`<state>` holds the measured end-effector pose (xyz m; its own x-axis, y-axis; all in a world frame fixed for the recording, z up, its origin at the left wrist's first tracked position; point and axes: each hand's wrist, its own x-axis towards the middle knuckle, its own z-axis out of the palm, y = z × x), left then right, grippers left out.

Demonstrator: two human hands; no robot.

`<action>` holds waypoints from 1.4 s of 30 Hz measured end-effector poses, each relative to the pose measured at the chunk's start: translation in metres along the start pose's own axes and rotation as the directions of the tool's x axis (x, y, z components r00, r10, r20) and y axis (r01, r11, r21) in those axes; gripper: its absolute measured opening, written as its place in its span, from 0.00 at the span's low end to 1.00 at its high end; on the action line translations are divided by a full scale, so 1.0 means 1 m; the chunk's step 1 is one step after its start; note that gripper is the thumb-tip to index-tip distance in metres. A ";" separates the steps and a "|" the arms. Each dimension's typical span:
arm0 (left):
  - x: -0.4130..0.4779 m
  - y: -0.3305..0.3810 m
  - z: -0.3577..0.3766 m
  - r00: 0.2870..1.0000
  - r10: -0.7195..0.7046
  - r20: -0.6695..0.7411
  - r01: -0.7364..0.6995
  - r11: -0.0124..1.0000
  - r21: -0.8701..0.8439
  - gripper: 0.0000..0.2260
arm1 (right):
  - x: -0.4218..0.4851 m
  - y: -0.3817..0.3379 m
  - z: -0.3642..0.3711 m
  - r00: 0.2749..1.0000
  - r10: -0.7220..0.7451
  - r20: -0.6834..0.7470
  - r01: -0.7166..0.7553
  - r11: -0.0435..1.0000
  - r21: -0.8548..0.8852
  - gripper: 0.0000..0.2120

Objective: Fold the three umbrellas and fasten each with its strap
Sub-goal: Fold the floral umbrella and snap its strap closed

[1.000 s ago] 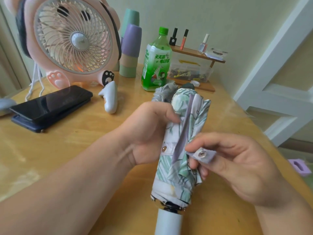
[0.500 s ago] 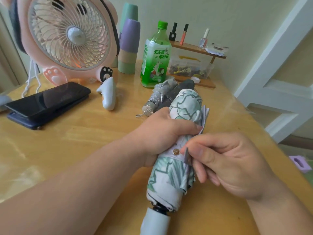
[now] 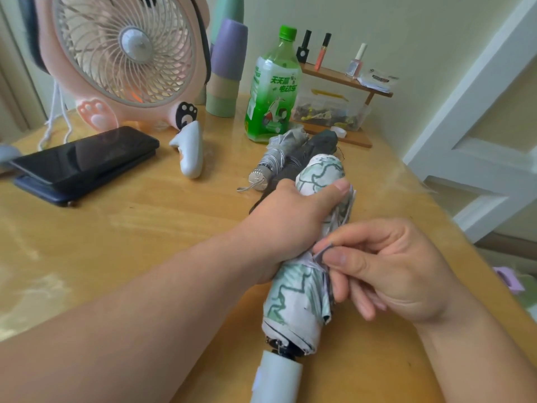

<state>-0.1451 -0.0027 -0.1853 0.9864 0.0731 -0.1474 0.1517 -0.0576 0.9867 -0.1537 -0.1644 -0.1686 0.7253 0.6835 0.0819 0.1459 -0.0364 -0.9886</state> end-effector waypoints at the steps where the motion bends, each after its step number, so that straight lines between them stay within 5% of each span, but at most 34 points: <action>1: -0.001 0.001 0.002 1.000 0.009 -0.026 -0.007 0.998 0.062 0.32 | 0.000 0.000 -0.001 1.000 0.002 0.010 -0.002 1.000 0.000 0.08; 6: -0.001 0.003 0.003 0.998 -0.015 -0.058 0.023 0.991 0.129 0.30 | 0.004 -0.001 0.001 0.999 0.032 0.009 -0.031 0.998 -0.052 0.04; 12: -0.003 0.002 0.004 0.999 -0.042 -0.018 0.042 0.999 0.019 0.25 | 0.007 -0.005 0.008 0.991 0.127 -0.046 -0.129 0.990 -0.049 0.02; 14: -0.007 0.007 0.002 0.994 -0.045 0.100 0.046 0.999 -0.009 0.31 | 0.007 -0.008 0.009 0.986 0.152 -0.067 -0.154 0.988 -0.027 0.03; 16: -0.007 0.009 -0.001 0.956 -0.088 0.280 0.149 0.968 -0.202 0.43 | 0.008 -0.007 0.010 0.983 0.161 -0.083 -0.162 0.987 -0.003 0.08; 18: -0.010 0.010 -0.003 0.918 -0.035 0.395 0.187 0.917 -0.353 0.44 | 0.009 -0.005 0.009 0.979 0.165 -0.117 -0.164 0.986 0.019 0.10; 23: -0.010 0.010 -0.003 0.921 0.025 0.389 0.156 0.891 -0.426 0.42 | 0.010 -0.004 0.013 0.968 0.191 -0.160 -0.195 0.981 -0.012 0.22; 30: -0.009 0.009 -0.004 0.914 0.034 0.404 0.138 0.912 -0.387 0.49 | 0.012 -0.004 0.016 0.950 0.236 -0.205 -0.249 0.968 -0.036 0.20; 34: -0.006 0.013 -0.012 0.935 0.049 0.351 0.131 0.872 -0.472 0.34 | 0.017 0.008 0.017 0.949 0.145 -0.280 -0.170 0.983 -0.066 0.27; 37: 0.001 0.017 -0.015 0.987 0.118 0.105 -0.033 0.804 -0.593 0.14 | 0.019 0.015 0.013 0.944 0.137 -0.300 -0.159 0.986 -0.053 0.36; 39: 0.010 0.016 -0.016 0.974 0.196 -0.111 -0.219 0.709 -0.671 0.15 | 0.016 0.014 0.015 0.958 0.202 -0.205 -0.217 0.974 -0.057 0.36; 42: 0.016 0.017 -0.022 0.919 0.280 -0.277 -0.392 0.582 -0.713 0.16 | 0.013 0.011 0.023 0.962 0.172 -0.212 -0.243 0.893 -0.378 0.28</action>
<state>-0.1278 0.0191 -0.1700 0.9315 0.3269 0.1594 -0.3437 0.6476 0.6801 -0.1579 -0.1390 -0.1815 0.8654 0.4970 -0.0645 0.2085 -0.4740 -0.8555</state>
